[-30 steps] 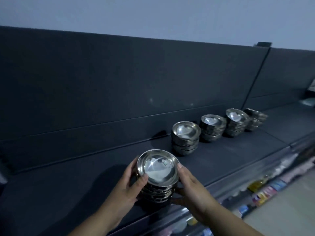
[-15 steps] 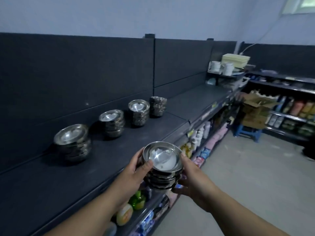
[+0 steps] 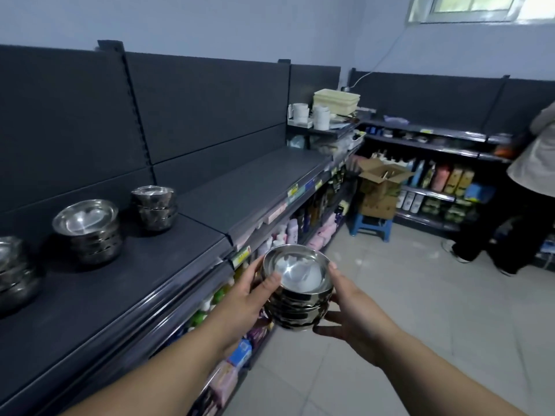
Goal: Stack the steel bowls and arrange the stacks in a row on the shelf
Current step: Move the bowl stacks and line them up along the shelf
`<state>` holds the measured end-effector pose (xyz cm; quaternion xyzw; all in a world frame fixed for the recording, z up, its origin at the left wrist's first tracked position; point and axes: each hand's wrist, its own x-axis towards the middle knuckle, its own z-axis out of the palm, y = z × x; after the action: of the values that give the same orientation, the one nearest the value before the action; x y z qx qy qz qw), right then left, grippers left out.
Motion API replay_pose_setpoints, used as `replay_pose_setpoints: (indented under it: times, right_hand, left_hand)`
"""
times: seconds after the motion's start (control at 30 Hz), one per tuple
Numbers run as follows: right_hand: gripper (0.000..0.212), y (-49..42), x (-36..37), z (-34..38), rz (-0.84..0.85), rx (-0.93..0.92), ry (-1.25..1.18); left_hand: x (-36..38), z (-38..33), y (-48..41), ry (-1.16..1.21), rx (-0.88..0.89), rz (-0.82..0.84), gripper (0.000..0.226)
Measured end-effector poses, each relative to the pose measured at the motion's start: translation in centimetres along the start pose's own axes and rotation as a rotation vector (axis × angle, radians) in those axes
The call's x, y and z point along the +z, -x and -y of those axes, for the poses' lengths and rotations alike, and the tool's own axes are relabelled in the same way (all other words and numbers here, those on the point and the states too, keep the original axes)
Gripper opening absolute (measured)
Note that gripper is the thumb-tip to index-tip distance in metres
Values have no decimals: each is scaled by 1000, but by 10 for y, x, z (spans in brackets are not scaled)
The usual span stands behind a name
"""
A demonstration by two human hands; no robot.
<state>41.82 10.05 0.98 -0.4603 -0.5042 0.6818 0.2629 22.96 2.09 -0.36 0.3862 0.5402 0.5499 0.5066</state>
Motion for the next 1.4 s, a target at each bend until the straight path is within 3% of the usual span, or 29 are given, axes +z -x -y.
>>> replay_pose_setpoints:
  times: [0.1,0.33,0.53,0.63,0.87,1.0,1.2,1.4]
  right_hand:
    - [53,-48,-14,16,-22,6,-11]
    - [52,-182,-36,77,-91,11,-47]
    - [51,-279,-63,137,-134,3,-77]
    - [50,-324,-82,157,-125,-1,-70]
    - [50,-433,-147,197,-45,5,-37]
    - [31,-497,-198,231,25,-28,-5]
    - [37,-580,-258,279,111,-30,63]
    - [37,-665,-266,302,218,10,80]
  left_hand:
    - [6,-8,-54,9,7,4,80]
    - [-8,-42,-209,-3,5,76,60]
    - [-5,-71,-331,-7,16,120,89]
    - [3,-80,-382,9,17,124,75]
    - [40,-90,-494,19,38,38,63]
    - [80,-101,-561,22,62,-39,48]
    - [122,-119,-646,92,34,-136,36]
    - [114,-118,-715,87,26,-258,50]
